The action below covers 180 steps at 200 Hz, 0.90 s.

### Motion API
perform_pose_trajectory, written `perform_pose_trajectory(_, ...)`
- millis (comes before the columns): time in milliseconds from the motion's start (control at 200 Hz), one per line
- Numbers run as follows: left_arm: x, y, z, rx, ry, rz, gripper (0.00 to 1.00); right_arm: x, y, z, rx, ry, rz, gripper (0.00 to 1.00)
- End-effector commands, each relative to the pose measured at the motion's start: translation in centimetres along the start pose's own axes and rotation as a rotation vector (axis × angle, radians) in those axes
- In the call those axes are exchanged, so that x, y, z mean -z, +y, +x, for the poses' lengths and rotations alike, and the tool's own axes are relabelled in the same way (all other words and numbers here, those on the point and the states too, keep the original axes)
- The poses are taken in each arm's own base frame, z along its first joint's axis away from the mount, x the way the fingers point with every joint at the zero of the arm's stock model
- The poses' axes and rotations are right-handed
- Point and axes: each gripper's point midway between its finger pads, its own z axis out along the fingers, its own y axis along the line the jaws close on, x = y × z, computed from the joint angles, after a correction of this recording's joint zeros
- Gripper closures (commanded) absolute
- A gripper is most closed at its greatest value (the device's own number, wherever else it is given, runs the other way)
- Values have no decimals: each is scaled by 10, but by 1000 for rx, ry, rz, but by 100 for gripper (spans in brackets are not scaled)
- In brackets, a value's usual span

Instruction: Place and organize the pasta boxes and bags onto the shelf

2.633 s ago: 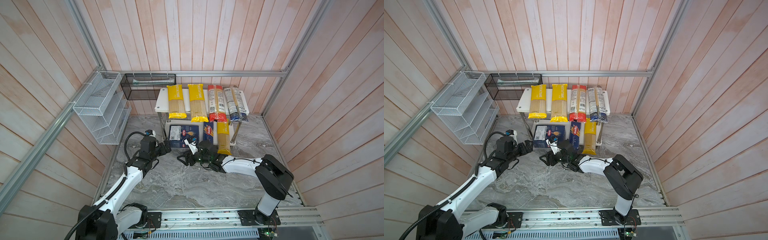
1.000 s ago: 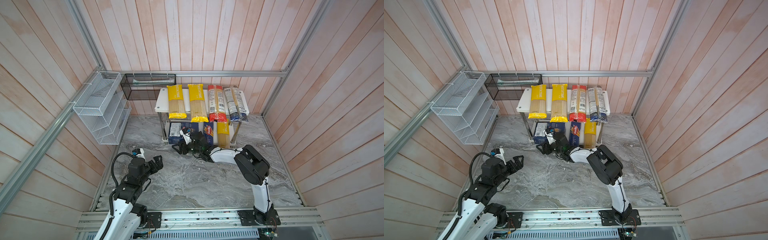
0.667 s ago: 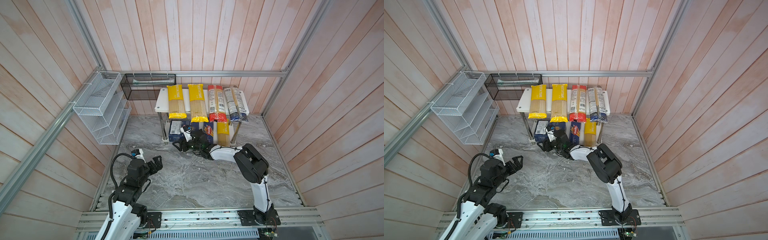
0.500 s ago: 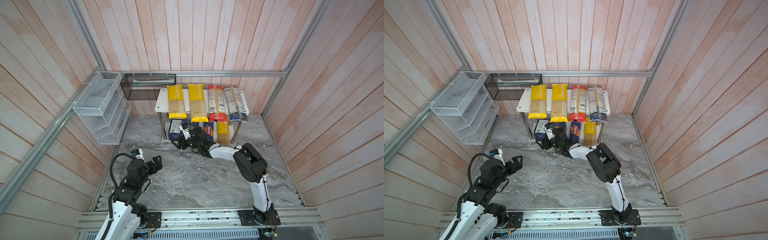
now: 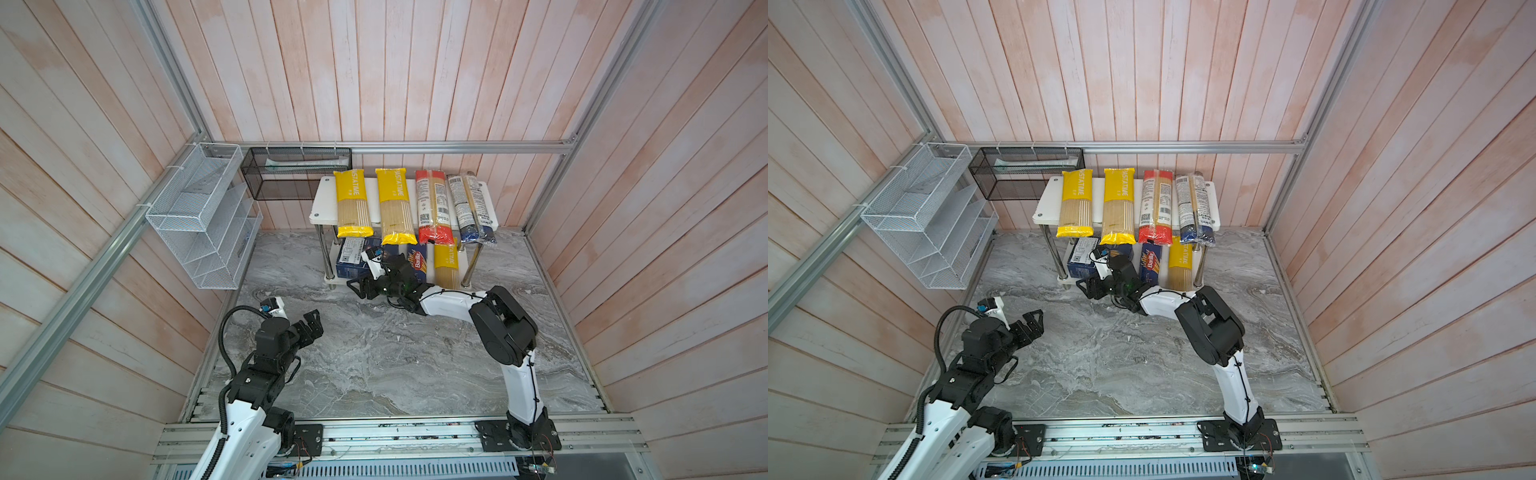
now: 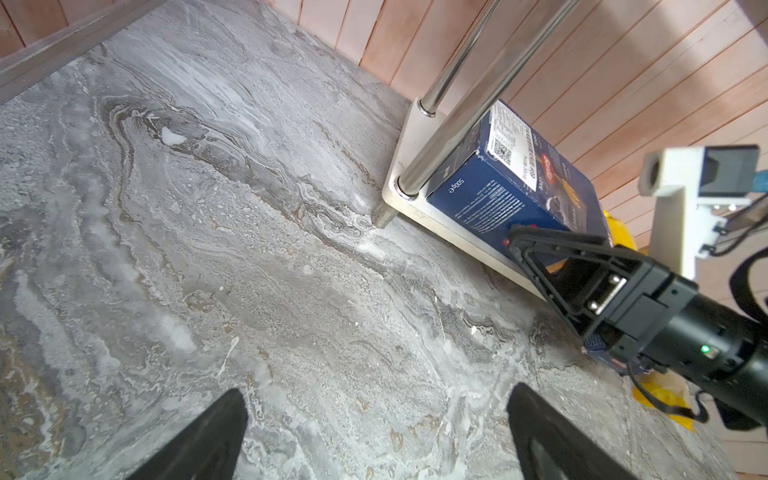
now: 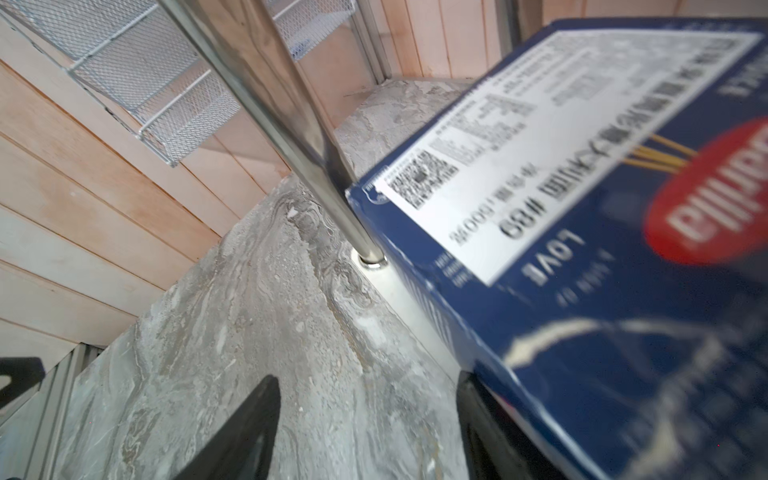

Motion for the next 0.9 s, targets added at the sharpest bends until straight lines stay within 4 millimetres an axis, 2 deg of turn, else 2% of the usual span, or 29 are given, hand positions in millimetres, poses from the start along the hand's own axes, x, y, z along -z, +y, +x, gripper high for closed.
perform_pose_trajectory(0,-3,3,-15,-18,-77,-19,0,27,-1,-3,15,-19,44,32)
perform_pose_trajectory(110,-3,4,-33,-60,-161,-47,0,57,4,1,11,-41,71,32)
perform_pose_trajectory(175,-2,13,-43,-94,-229,-102,0,81,2,3,10,-56,118,32)
perform_pose_trajectory(280,1,34,-61,-154,-392,-215,0,130,-16,6,9,-95,295,32)
perform_pose_trajectory(385,3,48,-68,-227,-561,-267,0,188,-52,16,-6,-103,521,30)
perform_pose_trajectory(445,1,54,-64,-249,-612,-265,0,224,-78,23,-38,-108,635,29)
perform_pose_trajectory(555,-17,64,-55,-272,-573,-239,0,298,-124,29,-108,-194,824,26)
perform_pose_trajectory(600,-27,67,-54,-290,-542,-238,0,328,-141,30,-124,-246,900,21)
perform_pose_trajectory(710,-42,68,-64,-327,-554,-232,0,392,-179,32,-153,-387,1070,15)
perform_pose_trajectory(775,-56,66,-67,-348,-543,-197,0,415,-197,35,-174,-443,1134,12)
perform_pose_trajectory(820,-66,62,-67,-356,-525,-174,0,429,-210,41,-180,-478,1189,5)
perform_pose_trajectory(845,-70,57,-69,-384,-521,-153,0,432,-216,44,-169,-486,1207,2)
perform_pose_trajectory(895,-78,52,-71,-385,-522,-104,0,434,-224,48,-126,-496,1235,2)
